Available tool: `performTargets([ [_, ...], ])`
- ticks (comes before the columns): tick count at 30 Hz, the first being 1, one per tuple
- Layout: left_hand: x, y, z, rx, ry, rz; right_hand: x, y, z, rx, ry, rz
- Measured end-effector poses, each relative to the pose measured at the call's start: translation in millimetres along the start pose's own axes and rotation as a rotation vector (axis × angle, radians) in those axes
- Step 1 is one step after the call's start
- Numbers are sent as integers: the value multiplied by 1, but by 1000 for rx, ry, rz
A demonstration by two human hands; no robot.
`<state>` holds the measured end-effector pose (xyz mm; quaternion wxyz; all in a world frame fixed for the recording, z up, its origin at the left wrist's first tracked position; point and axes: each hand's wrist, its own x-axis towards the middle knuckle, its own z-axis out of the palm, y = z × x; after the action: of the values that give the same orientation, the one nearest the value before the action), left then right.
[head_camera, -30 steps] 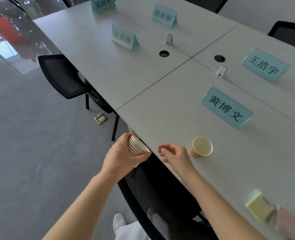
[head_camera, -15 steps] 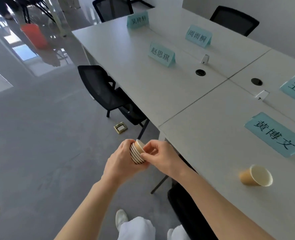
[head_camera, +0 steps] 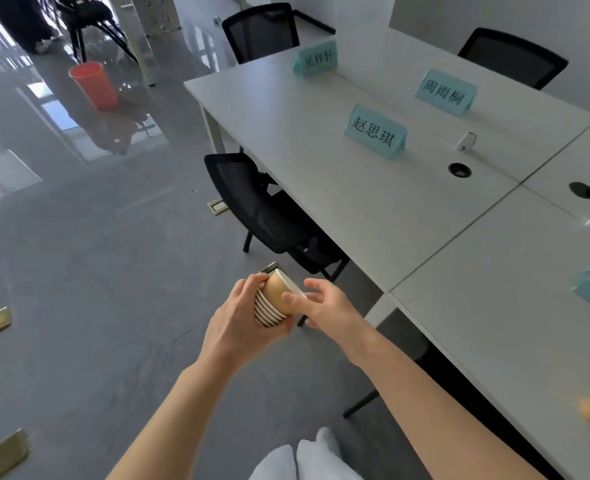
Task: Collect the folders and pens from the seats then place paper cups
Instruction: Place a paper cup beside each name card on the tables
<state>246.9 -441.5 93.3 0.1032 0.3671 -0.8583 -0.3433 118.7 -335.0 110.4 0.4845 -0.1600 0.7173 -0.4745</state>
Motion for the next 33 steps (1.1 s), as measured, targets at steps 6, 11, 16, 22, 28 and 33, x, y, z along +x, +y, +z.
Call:
performTargets([
  [6,67,-3,-1,11,-11,8,59,-22,-10,224,-13,-4],
  [11,139,-2,0,-2,-9,-69,127,-55,-51,628,49,-29],
  [16,224,5,3,-4,34,-113,220,-89,-97,393,348,-65],
  [22,298,11,11,-34,39,-114,311,-82,-137,-67,514,-76],
  [28,342,19,17,-44,4,-110,359,-71,-153,-151,503,1],
  [33,367,15,23,-16,-15,-108,378,-68,-156,-182,492,13],
])
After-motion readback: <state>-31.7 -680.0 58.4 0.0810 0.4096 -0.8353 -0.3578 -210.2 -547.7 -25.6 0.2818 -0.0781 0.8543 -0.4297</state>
